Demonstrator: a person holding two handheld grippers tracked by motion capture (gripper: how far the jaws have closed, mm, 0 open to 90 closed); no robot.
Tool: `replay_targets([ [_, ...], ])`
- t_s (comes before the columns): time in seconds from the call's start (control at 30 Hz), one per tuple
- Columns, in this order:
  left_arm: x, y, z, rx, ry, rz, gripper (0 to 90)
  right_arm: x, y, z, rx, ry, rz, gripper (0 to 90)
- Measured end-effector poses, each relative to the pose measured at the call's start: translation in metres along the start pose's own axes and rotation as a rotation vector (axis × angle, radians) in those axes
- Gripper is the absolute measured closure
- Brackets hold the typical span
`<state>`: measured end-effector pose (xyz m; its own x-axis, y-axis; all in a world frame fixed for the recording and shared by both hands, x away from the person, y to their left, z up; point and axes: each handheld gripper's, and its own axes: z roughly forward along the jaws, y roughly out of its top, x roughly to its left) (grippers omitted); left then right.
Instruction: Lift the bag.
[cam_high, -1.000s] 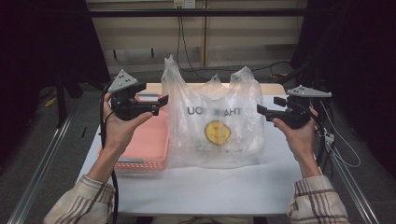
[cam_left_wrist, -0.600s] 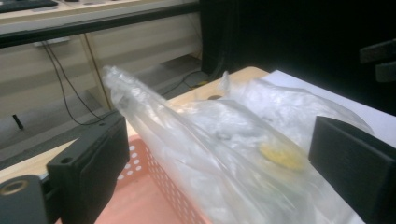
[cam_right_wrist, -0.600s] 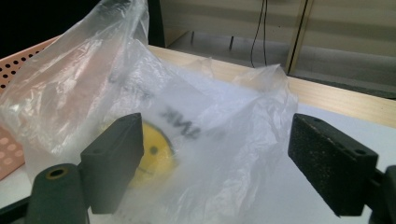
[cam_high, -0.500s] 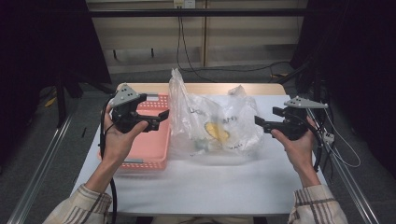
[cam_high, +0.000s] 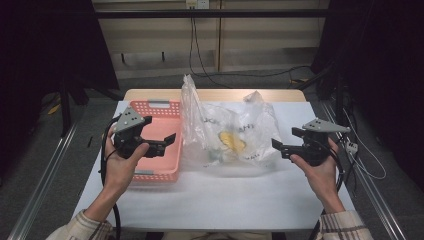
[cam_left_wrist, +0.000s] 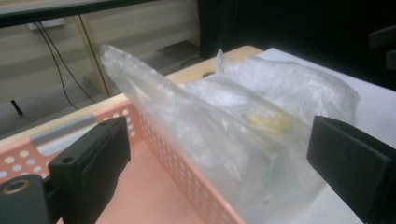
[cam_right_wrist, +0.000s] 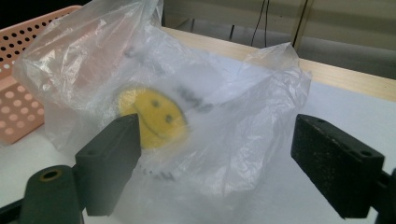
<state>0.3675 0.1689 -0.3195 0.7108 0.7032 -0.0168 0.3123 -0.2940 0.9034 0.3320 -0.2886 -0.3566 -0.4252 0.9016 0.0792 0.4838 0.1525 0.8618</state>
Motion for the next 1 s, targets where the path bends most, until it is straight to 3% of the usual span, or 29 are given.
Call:
replay_targets([
  [0.23, -0.004, -0.018, -0.013, 0.015, 0.002, 0.005, 6.0, 0.007, -0.009, -0.006, 0.002, 0.021, 0.013, 16.0],
  [0.5, -0.017, -0.04, -0.027, 0.021, 0.0, 0.015, 6.0, 0.015, -0.025, -0.008, 0.033, 0.003, 0.014, 15.0],
  [0.57, -0.018, -0.046, -0.028, 0.009, 0.005, 0.0, 6.0, 0.017, -0.03, -0.008, 0.046, 0.002, 0.009, 14.7],
  [0.8, -0.018, -0.065, -0.025, 0.05, 0.016, -0.009, 6.9, 0.018, -0.049, -0.012, 0.072, -0.01, 0.009, 14.9],
  [1.0, -0.024, -0.081, -0.029, 0.045, 0.015, -0.02, 6.8, 0.017, -0.064, -0.016, 0.084, -0.013, 0.02, 14.6],
])
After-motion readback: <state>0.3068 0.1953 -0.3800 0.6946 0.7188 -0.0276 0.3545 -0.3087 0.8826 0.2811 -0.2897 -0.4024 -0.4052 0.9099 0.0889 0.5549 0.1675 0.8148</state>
